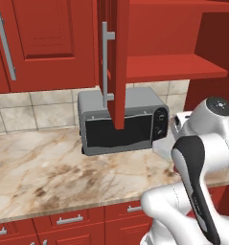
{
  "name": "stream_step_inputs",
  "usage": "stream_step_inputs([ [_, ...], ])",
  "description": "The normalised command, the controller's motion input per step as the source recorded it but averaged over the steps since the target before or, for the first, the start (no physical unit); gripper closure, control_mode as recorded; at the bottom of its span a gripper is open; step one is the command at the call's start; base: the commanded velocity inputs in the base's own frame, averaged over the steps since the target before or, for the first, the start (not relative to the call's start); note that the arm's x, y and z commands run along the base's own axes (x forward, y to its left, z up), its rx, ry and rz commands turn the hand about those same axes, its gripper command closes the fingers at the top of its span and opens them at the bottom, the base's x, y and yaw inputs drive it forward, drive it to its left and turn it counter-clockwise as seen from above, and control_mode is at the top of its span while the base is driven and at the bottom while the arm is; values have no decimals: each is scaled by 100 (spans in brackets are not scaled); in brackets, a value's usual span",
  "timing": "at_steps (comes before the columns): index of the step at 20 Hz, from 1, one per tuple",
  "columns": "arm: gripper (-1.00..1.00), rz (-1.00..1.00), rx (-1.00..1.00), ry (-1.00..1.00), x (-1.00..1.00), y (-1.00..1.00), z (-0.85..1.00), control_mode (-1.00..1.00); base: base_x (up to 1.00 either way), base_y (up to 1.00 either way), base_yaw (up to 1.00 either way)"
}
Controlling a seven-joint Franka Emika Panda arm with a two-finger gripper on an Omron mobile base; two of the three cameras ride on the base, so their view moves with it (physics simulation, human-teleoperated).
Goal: Retrieve the tupperware from the cabinet, then place the raw meat into the tupperware to avoid contamination.
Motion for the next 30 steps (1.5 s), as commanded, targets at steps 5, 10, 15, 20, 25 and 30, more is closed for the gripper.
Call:
stream_step_inputs([
  [5, 100, 2, 3, 2, 36, 13, -46, -100, 0, 0, 0],
  [10, 100, 1, 3, 1, 41, 16, -51, -100, 0, 0, 0],
  [15, 100, 0, 1, 1, 38, 22, -53, -100, 0, 0, 0],
  [20, 100, -1, 0, -3, 34, 12, -43, -100, 0, 0, 0],
  [25, 100, -5, 3, 0, 29, 3, -46, -100, 0, 0, 0],
  [30, 100, -7, 3, 1, 29, 3, -47, -100, 0, 0, 0],
])
